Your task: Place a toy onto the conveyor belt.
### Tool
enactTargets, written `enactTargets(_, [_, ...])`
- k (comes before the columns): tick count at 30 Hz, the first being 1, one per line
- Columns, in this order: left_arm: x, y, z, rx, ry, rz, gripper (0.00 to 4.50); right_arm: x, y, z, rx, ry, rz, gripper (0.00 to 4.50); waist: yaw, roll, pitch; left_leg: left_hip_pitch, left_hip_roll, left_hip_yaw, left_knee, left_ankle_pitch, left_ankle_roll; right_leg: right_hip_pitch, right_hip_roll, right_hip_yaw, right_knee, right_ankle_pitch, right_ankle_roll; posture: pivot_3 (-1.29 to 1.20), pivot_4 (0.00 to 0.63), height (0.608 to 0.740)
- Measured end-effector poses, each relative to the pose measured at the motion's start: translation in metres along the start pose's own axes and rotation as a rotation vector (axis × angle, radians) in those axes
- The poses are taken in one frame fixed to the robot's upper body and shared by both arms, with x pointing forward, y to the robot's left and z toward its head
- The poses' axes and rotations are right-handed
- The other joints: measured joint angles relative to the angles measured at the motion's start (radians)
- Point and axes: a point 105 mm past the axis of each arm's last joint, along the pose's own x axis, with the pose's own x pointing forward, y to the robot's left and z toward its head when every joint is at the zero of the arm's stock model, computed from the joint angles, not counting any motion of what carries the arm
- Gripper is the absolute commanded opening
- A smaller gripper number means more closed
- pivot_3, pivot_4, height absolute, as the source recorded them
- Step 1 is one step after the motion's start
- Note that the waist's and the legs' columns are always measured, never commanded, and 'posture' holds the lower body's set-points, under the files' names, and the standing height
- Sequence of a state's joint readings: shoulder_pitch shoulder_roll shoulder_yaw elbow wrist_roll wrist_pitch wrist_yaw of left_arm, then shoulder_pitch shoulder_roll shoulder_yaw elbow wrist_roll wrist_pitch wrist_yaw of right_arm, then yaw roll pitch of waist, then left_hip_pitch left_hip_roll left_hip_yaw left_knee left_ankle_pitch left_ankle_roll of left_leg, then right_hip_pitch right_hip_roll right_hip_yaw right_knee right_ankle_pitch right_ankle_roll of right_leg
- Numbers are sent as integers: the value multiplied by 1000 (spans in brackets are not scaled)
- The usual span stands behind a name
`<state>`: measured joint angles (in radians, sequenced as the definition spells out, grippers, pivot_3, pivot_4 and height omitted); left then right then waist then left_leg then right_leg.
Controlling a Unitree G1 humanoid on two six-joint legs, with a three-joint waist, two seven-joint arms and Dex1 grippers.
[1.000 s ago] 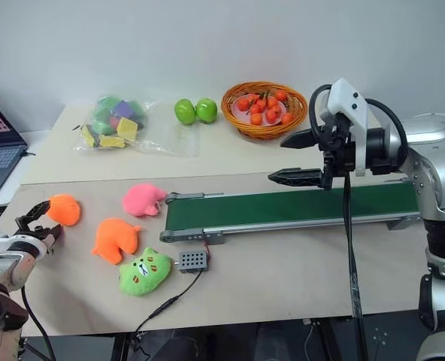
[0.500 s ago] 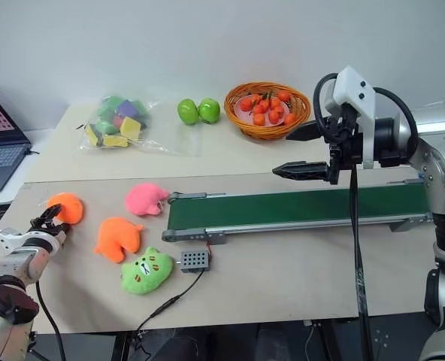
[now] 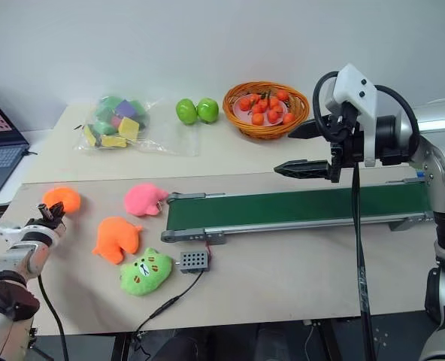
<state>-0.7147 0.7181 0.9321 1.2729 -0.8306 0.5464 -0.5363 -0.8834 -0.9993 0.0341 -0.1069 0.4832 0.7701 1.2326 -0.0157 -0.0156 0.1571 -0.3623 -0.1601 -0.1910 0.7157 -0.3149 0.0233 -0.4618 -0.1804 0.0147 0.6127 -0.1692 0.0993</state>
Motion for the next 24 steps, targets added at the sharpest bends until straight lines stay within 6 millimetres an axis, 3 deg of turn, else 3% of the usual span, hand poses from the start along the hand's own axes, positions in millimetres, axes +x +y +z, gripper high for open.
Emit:
enactTargets(4, [17,-68,0,252,67,-259,76,3,0,-1,7,-9,1,4500,1,0,0,-2,0,0,2,-1,1,0,-1,-1,0,0,0,0,150,740])
enactTargets(6, [20,-109,-20,494,181,-422,76,5,1,-5,21,-8,2,4500,0,0,0,-4,0,0,5,-2,2,0,-1,-1,0,1,0,0,150,740])
enactTargets(10, [17,-169,-66,677,338,-626,76,9,2,-10,37,-10,9,4500,0,0,0,-8,0,0,15,-6,4,-1,0,-1,0,1,1,0,150,740])
enactTargets(12, [12,-193,-76,755,361,-695,76,9,0,-12,34,-5,-2,4500,-2,0,0,-8,-1,0,15,-6,4,-1,0,-1,0,2,2,0,150,740])
enactTargets(14, [2,-225,-97,980,393,-788,76,9,-2,-16,38,4,-14,4500,-5,0,0,-8,0,1,14,-6,4,-1,0,-1,0,2,2,0,150,740])
enactTargets(17, [-13,-232,-133,1358,471,-879,76,9,-2,-24,55,12,-27,4500,-5,1,-1,-6,0,4,12,-6,4,-1,-1,-1,-1,2,2,0,150,740])
enactTargets(21, [-31,-180,-191,1685,680,-951,76,10,0,-39,94,26,-41,4500,-3,4,-1,-5,2,5,12,-6,4,-1,1,0,-1,3,0,0,150,740])
enactTargets(24, [-44,-179,-214,1797,692,-1069,76,10,1,-42,107,12,-58,4500,3,3,-1,-6,1,5,12,-6,4,-2,1,0,-2,3,0,0,150,740])
